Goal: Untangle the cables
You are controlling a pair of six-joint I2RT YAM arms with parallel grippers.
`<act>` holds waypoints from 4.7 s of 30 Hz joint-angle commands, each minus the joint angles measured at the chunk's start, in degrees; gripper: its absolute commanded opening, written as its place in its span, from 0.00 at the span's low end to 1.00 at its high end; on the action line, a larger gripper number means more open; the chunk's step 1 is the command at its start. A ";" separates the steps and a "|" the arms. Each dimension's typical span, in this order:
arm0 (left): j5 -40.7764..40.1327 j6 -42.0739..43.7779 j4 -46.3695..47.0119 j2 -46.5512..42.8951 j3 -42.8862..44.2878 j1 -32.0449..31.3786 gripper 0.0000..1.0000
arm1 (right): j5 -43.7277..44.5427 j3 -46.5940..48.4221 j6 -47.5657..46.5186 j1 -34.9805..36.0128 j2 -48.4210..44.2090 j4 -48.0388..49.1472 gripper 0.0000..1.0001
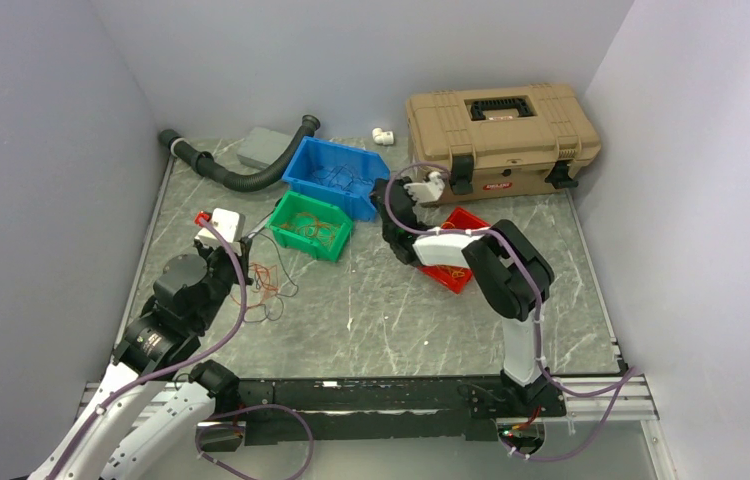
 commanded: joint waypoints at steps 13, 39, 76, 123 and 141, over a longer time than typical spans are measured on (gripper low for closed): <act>0.53 -0.75 0.31 -0.51 0.22 0.27 0.00 | -16.30 31.13 -24.20 2.69 1.91 -25.10 0.77; 11.02 -0.49 2.14 2.80 2.22 0.13 0.00 | -68.55 -10.21 -54.43 6.07 -32.70 -15.53 0.77; 33.27 -13.38 11.80 11.96 -0.95 -0.20 0.95 | -44.54 5.68 -53.04 12.79 -44.52 -49.01 0.00; 43.14 -10.23 56.21 40.78 -8.35 -6.05 0.63 | -60.12 15.09 -49.89 6.71 -46.14 -62.42 0.00; 32.75 -12.44 60.81 43.95 -12.87 -5.30 0.00 | -41.14 20.05 -49.36 4.34 -57.80 -70.63 0.00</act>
